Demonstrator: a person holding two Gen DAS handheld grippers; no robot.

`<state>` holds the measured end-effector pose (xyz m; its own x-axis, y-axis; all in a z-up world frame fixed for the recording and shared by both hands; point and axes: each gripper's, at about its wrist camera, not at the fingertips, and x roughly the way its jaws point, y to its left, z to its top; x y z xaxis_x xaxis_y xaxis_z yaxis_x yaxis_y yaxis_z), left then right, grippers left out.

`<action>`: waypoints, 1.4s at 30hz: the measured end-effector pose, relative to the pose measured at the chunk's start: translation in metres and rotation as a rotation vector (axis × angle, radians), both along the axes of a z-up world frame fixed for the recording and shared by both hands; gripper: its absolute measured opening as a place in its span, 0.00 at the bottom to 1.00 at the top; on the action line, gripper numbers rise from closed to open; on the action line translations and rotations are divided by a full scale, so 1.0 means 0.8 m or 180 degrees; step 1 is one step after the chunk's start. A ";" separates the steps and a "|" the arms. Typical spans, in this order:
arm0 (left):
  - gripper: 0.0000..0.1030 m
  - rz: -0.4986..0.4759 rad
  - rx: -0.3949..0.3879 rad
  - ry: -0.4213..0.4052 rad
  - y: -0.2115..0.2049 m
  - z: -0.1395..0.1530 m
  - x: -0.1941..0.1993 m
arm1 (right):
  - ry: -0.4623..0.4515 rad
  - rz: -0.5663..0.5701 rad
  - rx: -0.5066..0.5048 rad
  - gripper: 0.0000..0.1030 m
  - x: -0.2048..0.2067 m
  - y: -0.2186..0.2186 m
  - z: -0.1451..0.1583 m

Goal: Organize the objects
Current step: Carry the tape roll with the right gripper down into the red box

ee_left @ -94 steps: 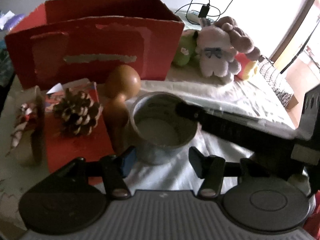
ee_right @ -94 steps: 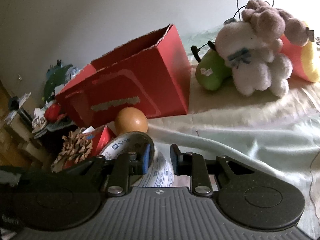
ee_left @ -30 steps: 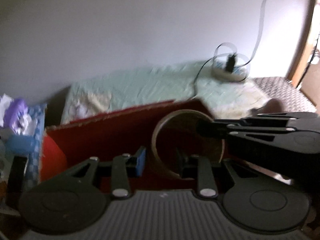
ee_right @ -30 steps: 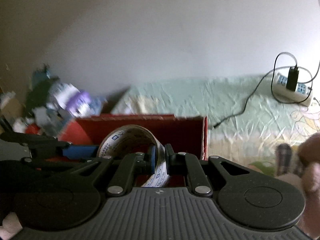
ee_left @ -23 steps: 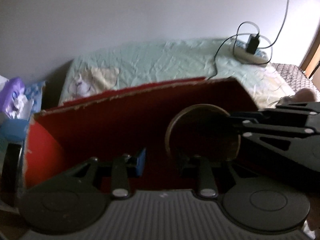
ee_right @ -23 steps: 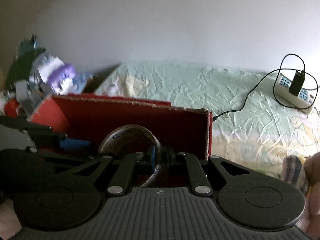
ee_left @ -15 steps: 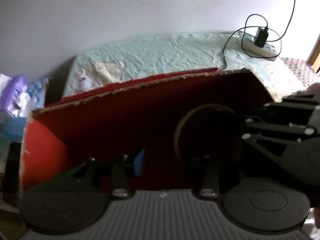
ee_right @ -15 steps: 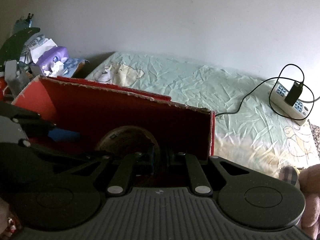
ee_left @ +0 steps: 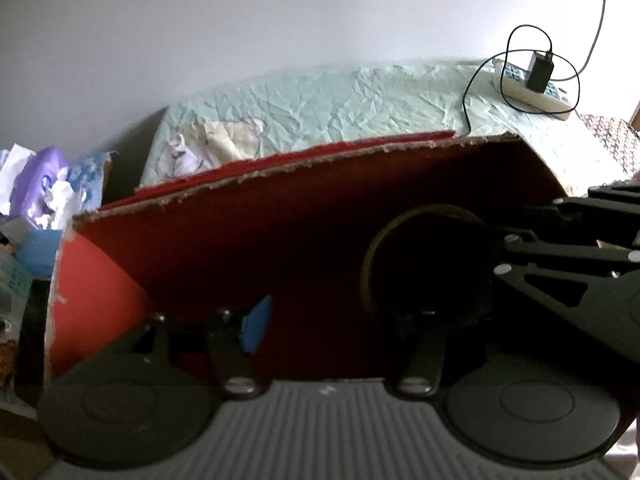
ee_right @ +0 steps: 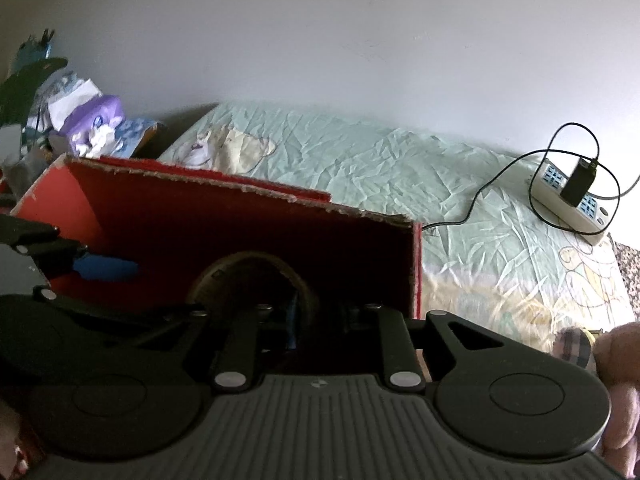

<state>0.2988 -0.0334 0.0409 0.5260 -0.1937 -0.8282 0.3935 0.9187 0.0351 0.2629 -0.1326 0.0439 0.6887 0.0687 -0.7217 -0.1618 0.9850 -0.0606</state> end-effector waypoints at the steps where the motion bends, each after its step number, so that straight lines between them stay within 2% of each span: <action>1: 0.58 -0.0004 0.0018 -0.0001 -0.001 0.000 0.000 | 0.0012 0.0011 -0.0012 0.19 0.001 0.001 -0.001; 12: 0.58 -0.0023 -0.0047 0.0145 0.002 -0.002 0.003 | 0.0027 0.0101 -0.0010 0.19 -0.001 0.002 -0.002; 18: 0.63 0.0043 -0.0169 0.0208 0.008 -0.001 0.006 | -0.0058 0.0134 0.0377 0.23 -0.005 -0.015 0.002; 21: 0.66 0.0071 -0.0170 0.0202 0.009 -0.001 0.007 | -0.0077 0.0107 0.0411 0.24 -0.006 -0.014 0.003; 42: 0.70 0.0204 0.0193 -0.0234 -0.003 0.002 -0.007 | -0.0123 -0.0046 0.0157 0.24 -0.005 -0.007 0.004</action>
